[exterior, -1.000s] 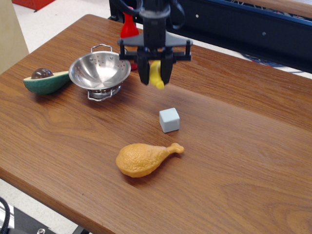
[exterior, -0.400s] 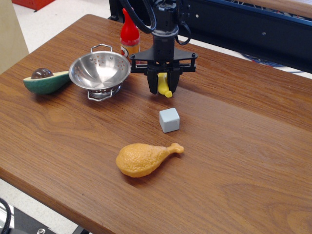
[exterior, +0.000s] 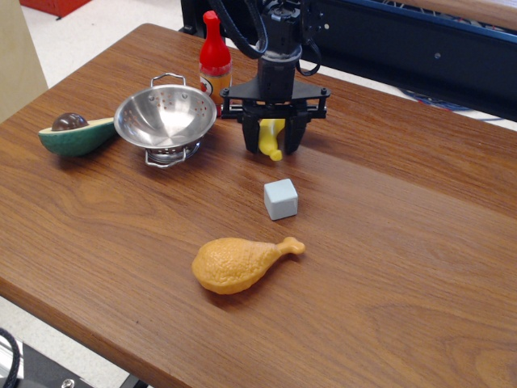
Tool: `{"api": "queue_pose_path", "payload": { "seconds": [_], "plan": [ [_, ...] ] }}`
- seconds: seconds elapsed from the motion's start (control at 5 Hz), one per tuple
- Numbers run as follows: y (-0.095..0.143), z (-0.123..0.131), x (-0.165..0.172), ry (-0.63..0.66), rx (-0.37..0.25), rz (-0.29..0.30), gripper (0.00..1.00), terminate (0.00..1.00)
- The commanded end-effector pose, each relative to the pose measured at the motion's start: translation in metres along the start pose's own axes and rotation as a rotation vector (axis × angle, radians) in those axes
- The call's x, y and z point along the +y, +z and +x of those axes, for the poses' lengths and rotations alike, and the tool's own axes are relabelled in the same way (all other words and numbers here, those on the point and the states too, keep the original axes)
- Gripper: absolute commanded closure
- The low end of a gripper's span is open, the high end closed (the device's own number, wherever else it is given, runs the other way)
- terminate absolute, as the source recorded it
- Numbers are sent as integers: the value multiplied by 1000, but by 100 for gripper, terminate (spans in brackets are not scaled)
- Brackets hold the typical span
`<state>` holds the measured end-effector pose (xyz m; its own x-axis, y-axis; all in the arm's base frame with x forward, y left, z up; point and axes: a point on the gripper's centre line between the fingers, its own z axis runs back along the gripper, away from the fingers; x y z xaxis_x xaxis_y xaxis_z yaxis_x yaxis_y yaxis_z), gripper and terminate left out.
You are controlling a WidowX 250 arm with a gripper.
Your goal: Take banana out of colander
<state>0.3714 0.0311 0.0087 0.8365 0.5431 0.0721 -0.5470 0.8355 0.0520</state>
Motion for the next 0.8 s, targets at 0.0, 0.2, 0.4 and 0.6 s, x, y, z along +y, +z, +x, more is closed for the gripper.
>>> {"api": "queue_pose_path", "payload": {
  "seconds": [0.0,0.2,0.4,0.6],
  "plan": [
    [41,11,4,27,-41,-51,0,0],
    [62,16,14,65,-45,-73,0,0],
    [85,14,21,54,-41,-123,0,0],
    [105,8,26,12,-40,-153,0,0]
  ]
}}
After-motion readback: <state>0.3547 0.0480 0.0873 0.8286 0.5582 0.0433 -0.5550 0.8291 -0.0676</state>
